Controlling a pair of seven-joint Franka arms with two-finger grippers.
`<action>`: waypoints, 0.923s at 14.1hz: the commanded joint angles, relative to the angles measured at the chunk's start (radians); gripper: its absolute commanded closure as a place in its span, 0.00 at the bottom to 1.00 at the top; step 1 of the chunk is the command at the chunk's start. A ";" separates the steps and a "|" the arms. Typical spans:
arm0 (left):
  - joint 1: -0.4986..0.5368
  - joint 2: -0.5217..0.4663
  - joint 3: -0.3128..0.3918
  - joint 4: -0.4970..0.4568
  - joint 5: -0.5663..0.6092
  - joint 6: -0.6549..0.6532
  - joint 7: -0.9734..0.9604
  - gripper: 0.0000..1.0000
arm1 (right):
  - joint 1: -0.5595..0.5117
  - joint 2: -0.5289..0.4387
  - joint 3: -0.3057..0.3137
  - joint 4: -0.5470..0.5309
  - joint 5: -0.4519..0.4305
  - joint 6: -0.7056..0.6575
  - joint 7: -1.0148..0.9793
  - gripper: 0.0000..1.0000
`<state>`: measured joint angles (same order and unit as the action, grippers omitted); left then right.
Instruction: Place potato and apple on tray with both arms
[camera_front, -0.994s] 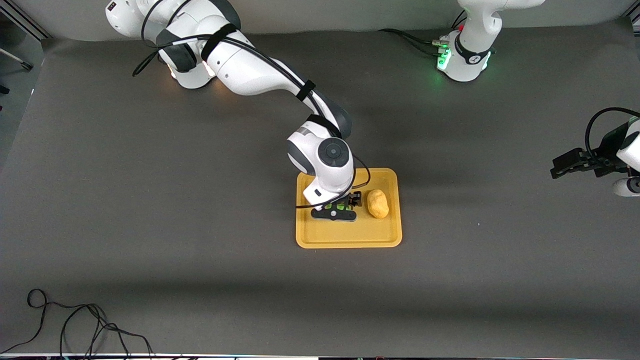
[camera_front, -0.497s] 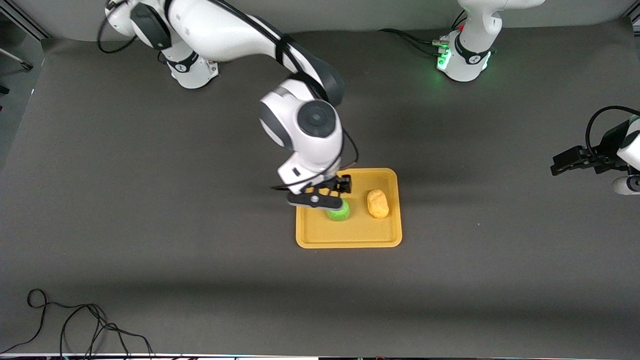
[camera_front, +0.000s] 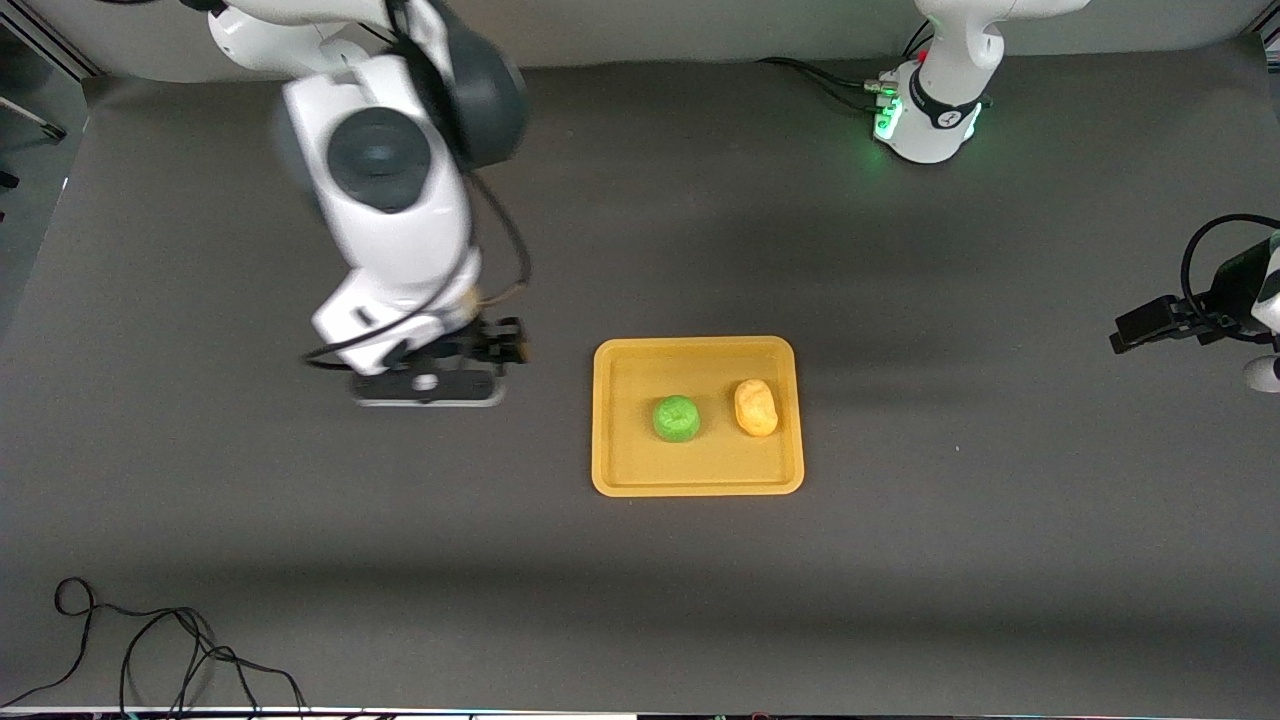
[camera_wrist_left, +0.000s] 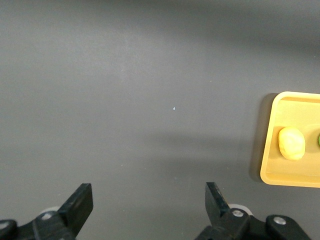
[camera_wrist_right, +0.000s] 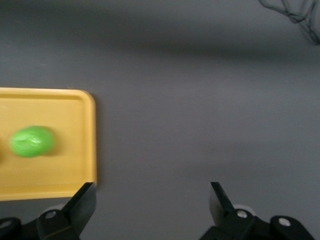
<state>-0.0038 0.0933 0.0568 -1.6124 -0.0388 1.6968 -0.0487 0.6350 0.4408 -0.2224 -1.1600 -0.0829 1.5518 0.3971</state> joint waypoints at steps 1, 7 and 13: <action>-0.015 0.009 -0.009 0.020 0.042 -0.016 -0.010 0.00 | -0.131 -0.222 0.012 -0.275 -0.003 0.095 -0.192 0.00; -0.022 0.009 -0.008 0.023 0.059 -0.035 0.109 0.00 | -0.515 -0.385 0.150 -0.418 0.006 0.122 -0.418 0.00; -0.032 0.017 -0.012 0.022 0.085 -0.016 -0.003 0.00 | -0.641 -0.409 0.172 -0.452 0.051 0.113 -0.483 0.00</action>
<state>-0.0236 0.1035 0.0431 -1.6122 0.0250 1.6846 -0.0247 0.0112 0.0555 -0.0695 -1.5793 -0.0507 1.6479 -0.0626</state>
